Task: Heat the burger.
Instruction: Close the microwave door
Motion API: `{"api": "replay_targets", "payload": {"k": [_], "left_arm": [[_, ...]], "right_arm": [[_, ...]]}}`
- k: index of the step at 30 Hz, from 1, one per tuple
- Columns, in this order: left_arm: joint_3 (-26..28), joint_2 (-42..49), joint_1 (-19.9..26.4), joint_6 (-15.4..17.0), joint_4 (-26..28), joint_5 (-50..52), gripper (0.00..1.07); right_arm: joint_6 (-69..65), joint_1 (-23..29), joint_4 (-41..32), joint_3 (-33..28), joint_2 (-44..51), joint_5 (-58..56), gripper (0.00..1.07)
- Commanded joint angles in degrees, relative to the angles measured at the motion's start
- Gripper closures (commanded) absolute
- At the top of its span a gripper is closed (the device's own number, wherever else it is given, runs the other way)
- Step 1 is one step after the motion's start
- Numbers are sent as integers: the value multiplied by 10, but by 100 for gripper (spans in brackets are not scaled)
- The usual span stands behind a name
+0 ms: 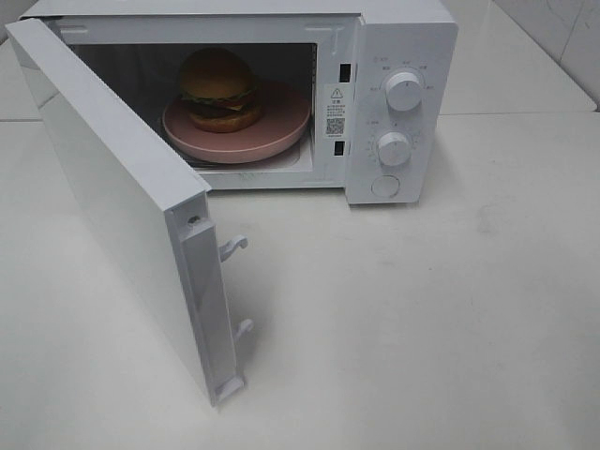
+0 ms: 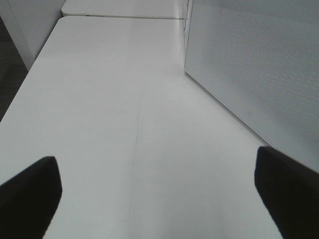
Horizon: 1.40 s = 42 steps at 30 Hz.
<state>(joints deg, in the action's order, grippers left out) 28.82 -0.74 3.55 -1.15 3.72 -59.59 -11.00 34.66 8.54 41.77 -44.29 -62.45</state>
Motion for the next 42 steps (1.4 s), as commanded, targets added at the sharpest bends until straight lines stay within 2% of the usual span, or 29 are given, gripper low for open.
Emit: {"api": "replay_targets", "payload": {"k": [1, 2, 3, 7, 14, 19, 31, 42], "left_arm": [[-2, 2, -2, -1, 1, 2, 9], [-2, 2, -2, -1, 1, 2, 9], [-2, 2, -2, -1, 1, 2, 9], [-2, 2, -2, -1, 1, 2, 9], [-2, 2, -2, -1, 1, 2, 9], [-2, 2, -2, -1, 1, 2, 9], [-2, 2, -2, -1, 1, 2, 9], [-2, 2, -2, -1, 1, 2, 9]], "right_arm": [[-3, -40, -10, -34, 47, -6, 31], [-3, -40, -10, -34, 47, -6, 31], [1, -68, -12, -48, 70, -4, 31], [3, -106, -13, -69, 111, 5, 31], [5, -185, -26, -119, 233, 37, 31], [43, -227, -48, -127, 311, 30, 31], [58, -284, -62, -127, 461, 30, 31], [53, -288, -60, -127, 461, 30, 32]]}}
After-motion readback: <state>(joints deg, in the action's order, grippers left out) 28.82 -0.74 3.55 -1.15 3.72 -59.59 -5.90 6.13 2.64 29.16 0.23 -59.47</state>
